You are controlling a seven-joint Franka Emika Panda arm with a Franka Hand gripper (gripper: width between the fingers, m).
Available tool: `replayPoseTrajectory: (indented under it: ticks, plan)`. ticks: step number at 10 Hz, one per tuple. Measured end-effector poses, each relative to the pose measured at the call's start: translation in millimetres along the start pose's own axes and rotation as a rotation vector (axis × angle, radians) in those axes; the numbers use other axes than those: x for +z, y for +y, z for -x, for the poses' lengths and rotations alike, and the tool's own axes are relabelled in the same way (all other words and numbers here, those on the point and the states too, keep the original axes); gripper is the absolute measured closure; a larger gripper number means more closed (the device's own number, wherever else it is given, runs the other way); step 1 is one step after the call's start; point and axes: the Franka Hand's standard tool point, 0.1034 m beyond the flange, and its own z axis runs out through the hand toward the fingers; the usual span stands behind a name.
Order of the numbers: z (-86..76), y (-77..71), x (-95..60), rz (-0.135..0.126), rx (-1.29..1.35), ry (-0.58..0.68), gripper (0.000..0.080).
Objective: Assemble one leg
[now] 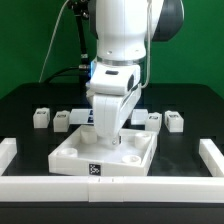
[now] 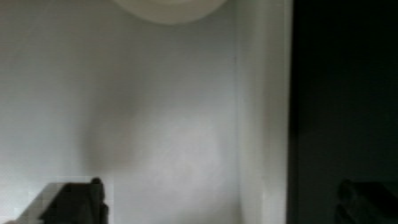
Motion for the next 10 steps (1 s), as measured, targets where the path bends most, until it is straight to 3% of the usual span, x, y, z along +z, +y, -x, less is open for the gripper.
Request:
replayPoseTrajectory:
  ticks: [4,6,7,8,9,10]
  plan:
    - [0.4,-0.1,6.0,-0.008,0.028,-0.001,0.015]
    - [0.9,-0.3,6.5,-0.009,0.028,-0.001,0.0423]
    - [0.9,-0.4,6.6,-0.01,0.028,-0.001,0.0423]
    - [1.0,-0.4,6.7,-0.01,0.028,-0.001,0.0599]
    - [0.7,-0.1,6.4,-0.009,0.028,-0.001,0.0599]
    - [0.2,1.7,5.0,0.0,0.028,0.002,0.0732]
